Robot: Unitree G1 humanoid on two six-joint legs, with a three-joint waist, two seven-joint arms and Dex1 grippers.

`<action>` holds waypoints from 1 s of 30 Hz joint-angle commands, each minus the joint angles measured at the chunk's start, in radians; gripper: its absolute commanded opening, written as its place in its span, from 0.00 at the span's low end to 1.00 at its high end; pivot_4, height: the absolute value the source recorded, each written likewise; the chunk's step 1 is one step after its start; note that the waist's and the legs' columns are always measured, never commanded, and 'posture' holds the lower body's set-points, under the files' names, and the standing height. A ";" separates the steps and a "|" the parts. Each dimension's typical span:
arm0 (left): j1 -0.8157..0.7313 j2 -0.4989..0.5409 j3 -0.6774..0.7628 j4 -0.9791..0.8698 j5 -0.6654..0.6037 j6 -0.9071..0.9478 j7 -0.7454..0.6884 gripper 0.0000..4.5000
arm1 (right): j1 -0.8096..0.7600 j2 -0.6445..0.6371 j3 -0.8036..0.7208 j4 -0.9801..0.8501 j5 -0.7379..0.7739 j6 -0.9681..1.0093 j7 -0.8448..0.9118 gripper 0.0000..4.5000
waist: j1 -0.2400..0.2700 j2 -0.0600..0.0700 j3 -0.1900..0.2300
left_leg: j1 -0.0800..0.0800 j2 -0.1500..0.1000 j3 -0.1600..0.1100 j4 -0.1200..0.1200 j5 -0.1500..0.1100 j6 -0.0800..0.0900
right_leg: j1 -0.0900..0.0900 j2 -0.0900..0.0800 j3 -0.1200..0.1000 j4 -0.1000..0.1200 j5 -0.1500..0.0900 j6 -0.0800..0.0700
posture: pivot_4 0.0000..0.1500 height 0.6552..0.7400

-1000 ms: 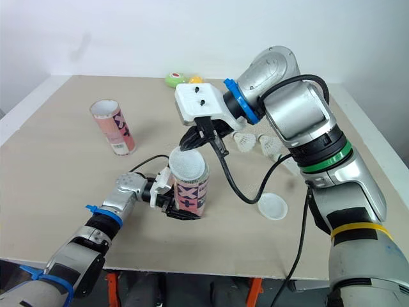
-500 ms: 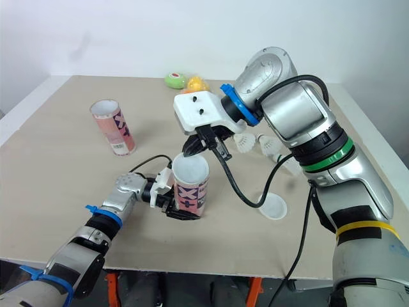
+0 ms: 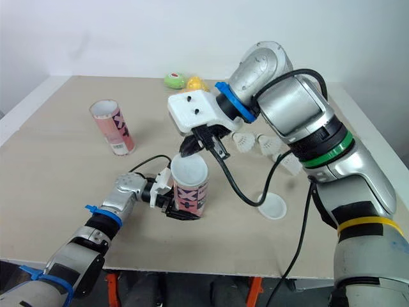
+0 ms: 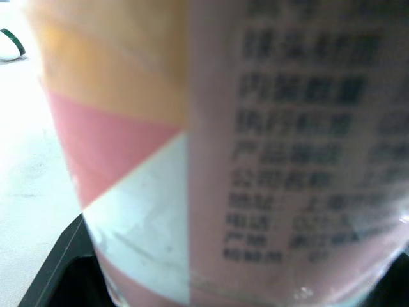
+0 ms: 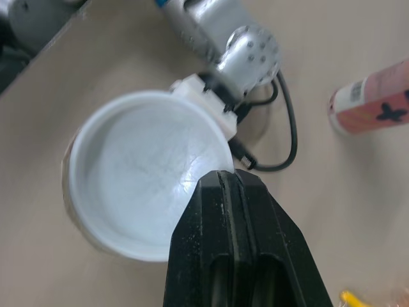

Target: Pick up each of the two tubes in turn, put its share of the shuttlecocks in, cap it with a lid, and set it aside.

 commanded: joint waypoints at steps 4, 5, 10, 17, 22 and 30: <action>0.050 0.018 -0.042 0.093 0.082 0.035 0.024 0.75 | -0.081 0.014 -0.002 0.060 0.023 -0.038 0.041 0.01 | 0.000 -0.001 -0.001 | 0.000 0.000 0.000 0.000 -0.001 -0.001 | 0.000 0.000 0.000 0.000 0.000 0.000 | 1.00 0.46; 0.050 0.018 -0.042 0.093 0.082 0.035 0.025 0.75 | -0.082 0.014 -0.001 0.063 0.024 -0.041 0.041 0.01 | 0.000 -0.001 -0.001 | 0.000 0.000 0.000 0.000 -0.001 -0.001 | 0.000 0.000 0.000 0.000 0.000 0.000 | 1.00 0.46; 0.054 0.021 -0.039 0.089 0.080 0.038 0.027 0.75 | -0.051 -0.027 0.030 0.018 0.038 -0.050 0.041 0.01 | 0.000 -0.001 -0.001 | 0.000 0.000 0.000 -0.001 -0.001 -0.001 | 0.000 0.000 0.000 0.000 0.000 0.000 | 1.00 0.46; 0.057 0.026 -0.041 0.087 0.082 0.041 0.022 0.75 | -0.016 -0.069 0.047 -0.028 0.038 -0.047 0.041 0.01 | 0.000 -0.001 -0.001 | 0.000 0.000 0.000 -0.001 -0.001 -0.002 | 0.000 -0.001 0.000 -0.001 0.000 0.000 | 1.00 0.46; 0.052 0.026 -0.040 0.089 0.082 0.041 0.021 0.75 | 0.003 -0.079 0.050 -0.050 0.035 -0.040 0.041 0.01 | 0.000 -0.001 -0.001 | 0.000 0.000 0.000 -0.001 -0.001 -0.002 | 0.000 -0.001 0.000 -0.001 0.000 0.000 | 1.00 0.46; 0.050 0.025 -0.041 0.088 0.081 0.041 0.024 0.75 | 0.029 -0.101 0.054 -0.097 0.030 -0.048 0.041 0.01 | 0.000 -0.001 -0.001 | 0.000 0.000 0.000 -0.003 -0.001 -0.002 | 0.000 -0.001 0.000 -0.004 0.000 0.000 | 1.00 0.46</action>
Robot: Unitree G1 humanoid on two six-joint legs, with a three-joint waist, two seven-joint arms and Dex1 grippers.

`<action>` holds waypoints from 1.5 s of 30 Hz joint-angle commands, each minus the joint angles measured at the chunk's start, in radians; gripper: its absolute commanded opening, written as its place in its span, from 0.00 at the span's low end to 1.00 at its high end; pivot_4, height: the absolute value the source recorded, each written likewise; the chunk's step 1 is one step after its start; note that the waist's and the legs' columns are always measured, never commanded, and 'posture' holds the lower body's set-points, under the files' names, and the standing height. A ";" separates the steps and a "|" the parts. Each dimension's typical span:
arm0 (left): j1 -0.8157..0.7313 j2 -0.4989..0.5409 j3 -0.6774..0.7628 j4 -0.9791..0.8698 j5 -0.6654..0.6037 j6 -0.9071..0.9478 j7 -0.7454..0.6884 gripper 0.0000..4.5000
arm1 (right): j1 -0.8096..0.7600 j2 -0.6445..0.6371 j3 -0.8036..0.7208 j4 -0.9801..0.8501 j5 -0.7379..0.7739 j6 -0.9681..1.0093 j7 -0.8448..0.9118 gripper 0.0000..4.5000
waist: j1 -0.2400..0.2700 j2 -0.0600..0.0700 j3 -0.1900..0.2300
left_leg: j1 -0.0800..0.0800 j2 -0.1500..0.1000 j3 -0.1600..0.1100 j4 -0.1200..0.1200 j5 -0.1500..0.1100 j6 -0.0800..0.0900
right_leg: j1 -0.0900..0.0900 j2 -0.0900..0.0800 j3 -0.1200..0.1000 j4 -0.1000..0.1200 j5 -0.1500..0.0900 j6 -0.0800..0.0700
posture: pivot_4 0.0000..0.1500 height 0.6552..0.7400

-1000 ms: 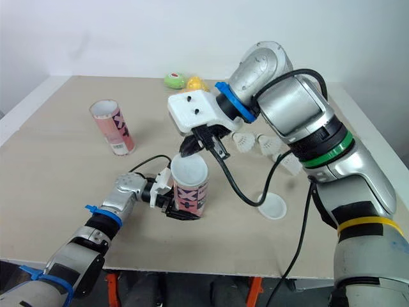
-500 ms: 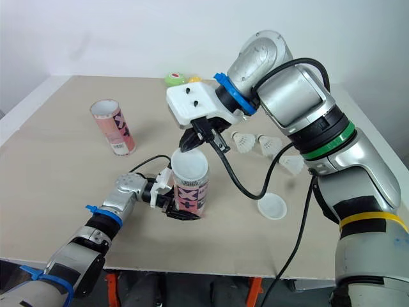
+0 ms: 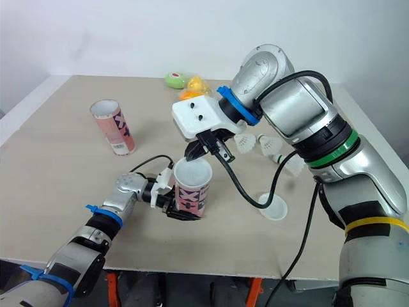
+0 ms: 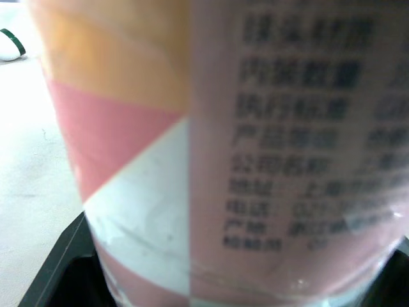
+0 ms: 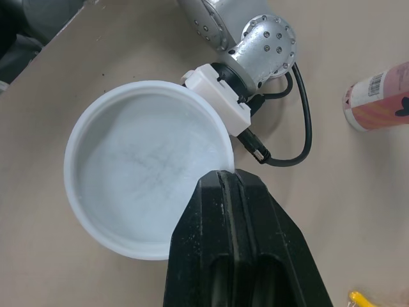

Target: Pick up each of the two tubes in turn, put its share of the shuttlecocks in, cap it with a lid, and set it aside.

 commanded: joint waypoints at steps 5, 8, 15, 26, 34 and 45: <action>0.054 0.027 -0.037 0.085 0.077 0.043 0.029 0.75 | 0.077 -0.005 -0.020 -0.076 -0.090 -0.050 0.032 0.01 | 0.001 -0.001 -0.001 | 0.000 0.000 0.000 -0.001 0.000 0.000 | 0.000 0.000 0.000 -0.001 0.000 0.000 | 1.00 0.46; 0.058 0.028 -0.036 0.081 0.075 0.045 0.031 0.75 | 0.114 0.027 -0.035 -0.098 -0.125 -0.050 0.004 0.24 | 0.000 -0.001 -0.004 | 0.000 0.000 0.000 -0.001 0.000 0.000 | 0.000 0.000 0.000 -0.002 0.000 0.000 | 1.00 0.46; 0.067 0.025 -0.032 0.074 0.075 0.049 0.035 0.75 | 0.137 0.115 -0.100 -0.049 -0.185 -0.002 -0.071 0.91 | 0.000 0.000 -0.013 | 0.002 0.000 0.000 -0.002 0.000 0.000 | 0.001 0.000 0.000 -0.001 0.000 0.000 | 1.00 0.46; 0.059 0.020 -0.033 0.082 0.077 0.046 0.039 0.75 | 0.058 0.074 -0.205 -0.036 -0.016 0.139 0.041 0.64 | 0.001 -0.002 -0.014 | 0.002 0.000 0.000 -0.004 -0.001 -0.001 | 0.000 0.000 -0.001 -0.002 0.001 -0.003 | 1.00 0.46; 0.056 0.023 -0.031 0.085 0.078 0.043 0.039 0.75 | 0.128 0.021 -0.112 -0.090 -0.033 0.086 0.041 0.03 | 0.000 0.000 -0.013 | 0.002 0.000 0.000 -0.004 -0.001 -0.001 | 0.000 -0.001 -0.001 -0.002 0.000 -0.001 | 1.00 0.46; 0.062 0.029 -0.026 0.066 0.073 0.053 0.040 0.75 | 0.187 0.029 0.056 -0.059 -0.140 -0.063 0.041 0.03 | 0.000 -0.001 -0.018 | 0.004 0.000 0.000 -0.004 -0.001 -0.002 | 0.000 -0.001 -0.001 -0.003 -0.001 0.001 | 1.00 0.46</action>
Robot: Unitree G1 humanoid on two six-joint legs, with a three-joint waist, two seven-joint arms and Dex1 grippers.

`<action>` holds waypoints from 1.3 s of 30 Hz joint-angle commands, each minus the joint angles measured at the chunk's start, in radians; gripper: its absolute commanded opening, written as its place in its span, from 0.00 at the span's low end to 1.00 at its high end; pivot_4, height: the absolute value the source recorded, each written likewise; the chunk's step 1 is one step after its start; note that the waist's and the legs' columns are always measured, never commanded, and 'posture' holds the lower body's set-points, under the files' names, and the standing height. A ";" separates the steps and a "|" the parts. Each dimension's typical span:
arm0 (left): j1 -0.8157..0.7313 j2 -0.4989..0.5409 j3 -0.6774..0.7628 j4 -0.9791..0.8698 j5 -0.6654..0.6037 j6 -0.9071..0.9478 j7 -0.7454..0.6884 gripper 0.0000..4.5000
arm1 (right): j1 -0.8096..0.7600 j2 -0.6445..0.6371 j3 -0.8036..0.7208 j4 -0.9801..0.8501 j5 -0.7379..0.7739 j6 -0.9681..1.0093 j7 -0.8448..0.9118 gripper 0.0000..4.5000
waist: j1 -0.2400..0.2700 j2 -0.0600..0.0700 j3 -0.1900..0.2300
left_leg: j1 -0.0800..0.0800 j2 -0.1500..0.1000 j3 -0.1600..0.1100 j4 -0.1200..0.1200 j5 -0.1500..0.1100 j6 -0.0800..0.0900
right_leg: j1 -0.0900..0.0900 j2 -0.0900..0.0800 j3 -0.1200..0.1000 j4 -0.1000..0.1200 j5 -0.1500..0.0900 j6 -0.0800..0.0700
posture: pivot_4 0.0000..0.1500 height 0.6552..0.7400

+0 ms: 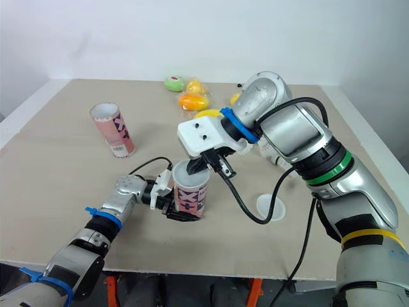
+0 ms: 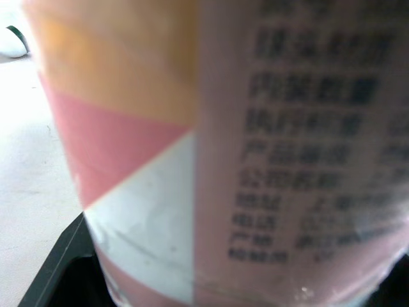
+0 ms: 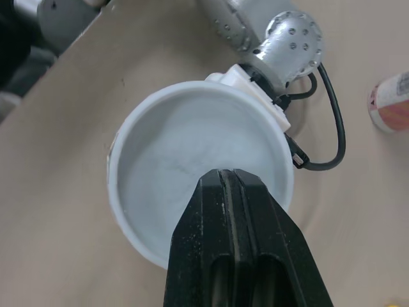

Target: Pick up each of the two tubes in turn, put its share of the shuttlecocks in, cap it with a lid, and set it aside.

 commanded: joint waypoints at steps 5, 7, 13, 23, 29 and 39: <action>0.053 0.027 -0.028 0.051 0.061 0.061 0.020 0.75 | 0.042 0.066 0.078 0.105 -0.119 -0.074 0.041 0.03 | -0.001 -0.006 -0.011 | 0.006 0.001 0.000 -0.001 -0.001 -0.002 | 0.001 -0.001 -0.001 0.000 0.000 -0.001 | 1.00 0.46; 0.056 0.028 -0.025 0.041 0.058 0.065 0.021 0.75 | 0.021 0.089 0.018 0.102 -0.044 -0.012 0.041 0.03 | -0.001 -0.007 -0.011 | 0.009 0.001 0.000 -0.001 -0.003 -0.003 | 0.002 -0.002 -0.002 0.000 0.001 -0.001 | 1.00 0.46; 0.065 0.025 -0.017 0.026 0.052 0.063 0.019 0.75 | -0.065 0.114 -0.200 0.117 0.107 0.176 0.006 0.03 | 0.002 -0.006 -0.004 | 0.011 0.001 0.000 -0.002 -0.003 -0.004 | -0.001 -0.011 -0.011 0.000 0.003 -0.005 | 1.00 0.46; 0.101 0.011 -0.012 -0.032 0.012 0.106 -0.024 1.00 | 0.113 -0.155 -0.444 -0.152 0.241 0.372 -0.034 0.88 | 0.025 -0.006 -0.002 | 0.008 0.000 0.000 -0.002 -0.012 -0.005 | -0.001 -0.011 -0.013 -0.003 -0.002 -0.007 | 1.00 0.46; 0.116 0.020 0.009 -0.085 -0.023 0.113 -0.061 1.00 | 0.372 -0.270 -0.629 -0.363 0.352 0.525 -0.162 1.00 | 0.025 -0.005 -0.002 | 0.008 0.000 0.000 -0.002 -0.016 -0.007 | 0.000 -0.010 -0.012 -0.003 -0.008 -0.006 | 1.00 0.46; 0.154 0.140 0.045 -0.136 -0.025 0.042 -0.078 1.00 | 0.694 -0.261 -0.722 -0.522 0.418 0.590 -0.388 1.00 | 0.013 -0.004 0.003 | 0.008 0.002 -0.004 -0.003 -0.021 -0.006 | 0.004 -0.002 -0.007 -0.002 -0.011 0.000 | 1.00 0.46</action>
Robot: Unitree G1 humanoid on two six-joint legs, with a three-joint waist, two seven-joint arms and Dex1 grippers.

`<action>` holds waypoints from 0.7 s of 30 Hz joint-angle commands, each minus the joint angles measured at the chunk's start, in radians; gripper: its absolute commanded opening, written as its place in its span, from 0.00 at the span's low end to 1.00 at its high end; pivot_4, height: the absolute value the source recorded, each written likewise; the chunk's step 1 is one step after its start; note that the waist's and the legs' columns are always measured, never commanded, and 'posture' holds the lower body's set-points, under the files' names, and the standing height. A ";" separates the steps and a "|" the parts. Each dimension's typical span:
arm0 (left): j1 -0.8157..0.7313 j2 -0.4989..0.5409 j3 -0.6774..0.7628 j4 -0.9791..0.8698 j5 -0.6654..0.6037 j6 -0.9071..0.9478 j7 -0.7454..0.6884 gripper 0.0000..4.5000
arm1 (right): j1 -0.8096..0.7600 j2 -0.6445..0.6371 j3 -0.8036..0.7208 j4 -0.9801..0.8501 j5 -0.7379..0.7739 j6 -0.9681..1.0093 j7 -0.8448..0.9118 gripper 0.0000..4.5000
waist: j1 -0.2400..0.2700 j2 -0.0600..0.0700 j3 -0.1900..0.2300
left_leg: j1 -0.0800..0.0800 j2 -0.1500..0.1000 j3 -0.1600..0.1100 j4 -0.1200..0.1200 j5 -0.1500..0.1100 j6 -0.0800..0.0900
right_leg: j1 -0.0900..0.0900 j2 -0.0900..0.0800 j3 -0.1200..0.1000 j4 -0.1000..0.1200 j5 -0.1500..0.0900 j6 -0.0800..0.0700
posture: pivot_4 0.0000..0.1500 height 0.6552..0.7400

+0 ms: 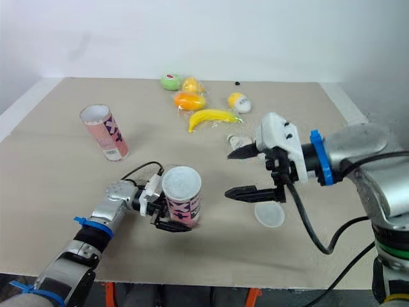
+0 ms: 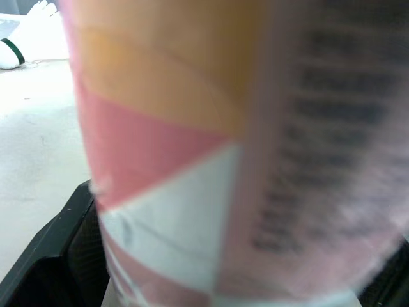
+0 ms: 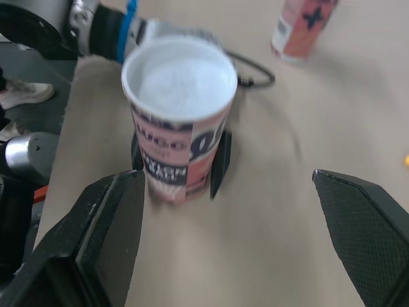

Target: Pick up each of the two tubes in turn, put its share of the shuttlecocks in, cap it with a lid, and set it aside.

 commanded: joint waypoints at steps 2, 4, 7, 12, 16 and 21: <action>0.042 0.115 0.044 0.030 0.023 -0.038 0.016 1.00 | 0.108 0.001 -0.023 -0.050 -0.019 -0.027 -0.106 1.00 | -0.005 0.000 0.003 | 0.001 0.000 -0.003 0.000 0.000 0.000 | 0.001 0.002 0.000 0.000 -0.001 0.000 | 1.00 0.46; 0.054 0.157 0.078 -0.022 -0.016 -0.010 0.018 1.00 | 0.150 0.014 -0.008 -0.069 -0.012 -0.040 -0.133 1.00 | -0.013 0.000 0.006 | 0.001 0.000 -0.006 -0.001 0.000 0.000 | 0.000 0.004 0.000 0.000 -0.001 0.001 | 1.00 0.46; 0.107 0.223 0.114 -0.149 -0.078 0.052 0.003 1.00 | 0.185 0.051 0.032 -0.083 -0.004 -0.053 -0.164 1.00 | -0.020 0.001 0.012 | 0.001 0.000 -0.007 -0.001 0.000 0.000 | 0.000 0.004 0.000 0.001 -0.001 0.001 | 1.00 0.46; 0.219 0.328 0.175 -0.444 -0.246 0.304 0.016 1.00 | 0.184 0.121 0.115 -0.051 -0.021 -0.088 -0.198 1.00 | -0.014 -0.002 0.024 | -0.005 0.000 -0.009 0.001 0.000 0.000 | -0.004 0.004 0.000 0.002 0.000 0.000 | 1.00 0.46; 0.253 0.379 0.207 -0.593 -0.302 0.404 0.061 1.00 | 0.175 0.154 0.157 -0.021 -0.028 -0.114 -0.204 1.00 | -0.003 -0.007 0.028 | -0.011 -0.001 -0.011 0.003 -0.001 -0.002 | -0.005 0.003 -0.002 0.002 0.000 -0.001 | 1.00 0.46; 0.254 0.397 0.226 -0.690 -0.326 0.443 0.107 1.00 | 0.163 0.189 0.193 0.018 -0.041 -0.148 -0.209 1.00 | 0.001 -0.008 0.030 | -0.011 -0.001 -0.012 0.004 -0.001 -0.003 | -0.005 0.003 -0.003 0.001 0.000 0.000 | 1.00 0.46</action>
